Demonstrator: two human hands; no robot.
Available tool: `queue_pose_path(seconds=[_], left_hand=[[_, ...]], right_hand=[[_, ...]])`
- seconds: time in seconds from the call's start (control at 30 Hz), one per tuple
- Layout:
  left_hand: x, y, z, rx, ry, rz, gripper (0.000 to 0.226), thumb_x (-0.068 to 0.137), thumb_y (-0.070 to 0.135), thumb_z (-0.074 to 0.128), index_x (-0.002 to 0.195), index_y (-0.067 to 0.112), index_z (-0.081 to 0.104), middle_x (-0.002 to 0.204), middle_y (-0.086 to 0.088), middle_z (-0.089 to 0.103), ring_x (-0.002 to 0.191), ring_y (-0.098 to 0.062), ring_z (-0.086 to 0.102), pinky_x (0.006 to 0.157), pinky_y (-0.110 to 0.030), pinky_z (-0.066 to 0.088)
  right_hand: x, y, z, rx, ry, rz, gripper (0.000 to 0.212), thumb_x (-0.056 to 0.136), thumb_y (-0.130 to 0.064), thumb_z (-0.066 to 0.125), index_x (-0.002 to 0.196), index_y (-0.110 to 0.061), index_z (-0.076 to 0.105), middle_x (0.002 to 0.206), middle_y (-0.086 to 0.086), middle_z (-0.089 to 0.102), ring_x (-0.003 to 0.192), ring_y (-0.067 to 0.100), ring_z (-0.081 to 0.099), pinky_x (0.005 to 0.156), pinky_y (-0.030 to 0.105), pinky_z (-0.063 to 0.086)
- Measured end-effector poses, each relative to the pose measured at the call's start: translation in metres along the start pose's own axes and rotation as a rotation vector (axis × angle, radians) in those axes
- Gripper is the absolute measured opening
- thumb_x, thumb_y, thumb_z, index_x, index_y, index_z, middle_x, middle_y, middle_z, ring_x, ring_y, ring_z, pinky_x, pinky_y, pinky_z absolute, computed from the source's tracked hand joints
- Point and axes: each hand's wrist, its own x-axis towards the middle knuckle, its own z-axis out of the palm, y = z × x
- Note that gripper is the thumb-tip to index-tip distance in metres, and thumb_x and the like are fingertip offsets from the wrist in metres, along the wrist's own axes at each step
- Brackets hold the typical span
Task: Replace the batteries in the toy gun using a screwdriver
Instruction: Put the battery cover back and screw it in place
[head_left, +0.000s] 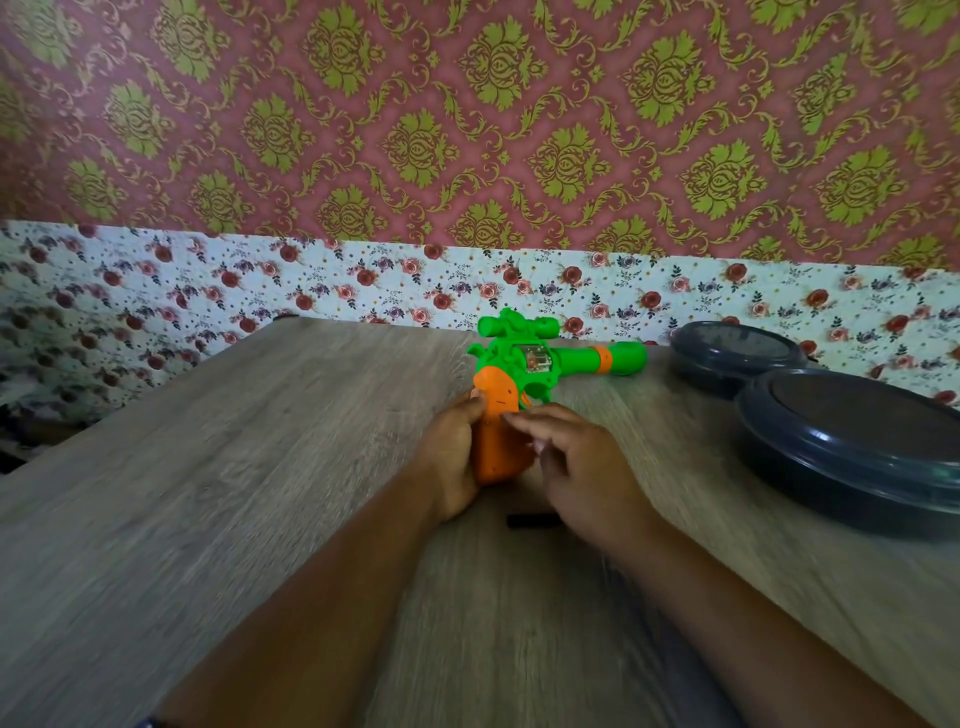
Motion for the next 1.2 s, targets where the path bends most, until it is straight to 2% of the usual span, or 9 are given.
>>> queue_pose_path(seconds=[0.07,0.13,0.23,0.37,0.73,0.9,1.03,1.1,1.2], left_hand=[[0.001,0.001,0.000,-0.008,0.026,-0.027,0.039,0.101,0.029,0.035,0.133,0.010,0.047,0.099,-0.010,0.064,0.082,-0.020,0.062,0.065,-0.035,0.050],[0.002,0.002,-0.001,-0.027,0.032,-0.052,0.045,0.101,0.031,0.035,0.137,0.005,0.044,0.099,-0.012,0.064,0.083,-0.021,0.062,0.069,-0.036,0.050],[0.002,0.005,-0.005,-0.118,-0.022,-0.075,0.047,0.097,0.029,0.038,0.132,-0.001,0.046,0.095,-0.016,0.064,0.085,-0.025,0.062,0.077,-0.038,0.050],[-0.001,0.007,-0.006,-0.118,-0.136,-0.043,0.043,0.088,0.013,0.038,0.129,0.003,0.047,0.097,-0.018,0.062,0.089,-0.028,0.062,0.080,-0.040,0.050],[-0.006,0.008,-0.004,-0.065,-0.292,0.055,0.034,0.092,-0.002,0.034,0.118,0.012,0.051,0.101,-0.017,0.063,0.093,-0.026,0.062,0.091,-0.042,0.047],[-0.006,0.009,-0.004,-0.018,-0.259,0.071,0.045,0.093,-0.002,0.033,0.136,0.005,0.041,0.102,-0.016,0.062,0.092,-0.026,0.061,0.075,-0.036,0.057],[-0.003,0.008,-0.006,-0.023,-0.167,0.050,0.047,0.094,0.012,0.038,0.141,0.014,0.036,0.104,-0.013,0.061,0.089,-0.024,0.060,0.078,-0.038,0.050],[0.000,0.009,-0.010,-0.069,-0.120,0.031,0.049,0.095,0.028,0.039,0.143,0.014,0.036,0.103,-0.014,0.061,0.088,-0.024,0.060,0.081,-0.039,0.048],[0.001,0.007,-0.010,-0.060,-0.070,0.020,0.052,0.097,0.045,0.036,0.138,0.015,0.045,0.098,-0.011,0.064,0.086,-0.023,0.061,0.078,-0.038,0.049]], right_hand=[[0.002,0.001,-0.009,0.066,-0.018,0.080,0.035,0.085,0.007,0.051,0.109,-0.012,0.068,0.107,0.001,0.065,0.095,0.010,0.059,0.078,0.000,0.037],[0.005,0.002,-0.019,0.100,-0.096,0.141,0.023,0.084,-0.001,0.060,0.097,-0.017,0.071,0.097,-0.003,0.068,0.088,0.006,0.061,0.074,0.006,0.041],[0.005,0.001,-0.035,0.059,-0.396,0.197,0.009,0.077,-0.016,0.072,0.083,-0.021,0.070,0.085,-0.004,0.071,0.073,-0.001,0.060,0.070,0.019,0.045],[0.003,-0.005,-0.041,-0.028,-0.638,0.221,0.021,0.070,-0.022,0.079,0.088,-0.019,0.070,0.081,-0.006,0.067,0.071,0.002,0.058,0.071,0.027,0.047],[0.006,-0.002,-0.035,-0.197,-0.614,0.136,0.010,0.074,-0.014,0.074,0.083,-0.017,0.072,0.073,-0.012,0.062,0.068,-0.002,0.054,0.067,0.021,0.043],[0.007,-0.005,-0.052,0.047,-0.447,0.206,0.006,0.083,-0.010,0.066,0.087,-0.014,0.068,0.070,-0.012,0.061,0.058,-0.010,0.053,0.059,0.009,0.039],[0.008,-0.010,-0.056,0.273,-0.193,0.233,0.020,0.088,-0.007,0.057,0.092,-0.026,0.060,0.084,0.006,0.062,0.063,0.000,0.054,0.054,0.007,0.042],[0.009,-0.010,-0.053,0.284,-0.127,0.225,0.022,0.090,-0.008,0.054,0.095,-0.029,0.057,0.083,0.004,0.059,0.063,0.003,0.051,0.054,0.009,0.042],[0.010,-0.010,-0.046,0.398,0.001,0.205,0.012,0.091,-0.005,0.053,0.098,-0.014,0.057,0.075,0.004,0.056,0.063,0.012,0.054,0.058,0.020,0.048]])
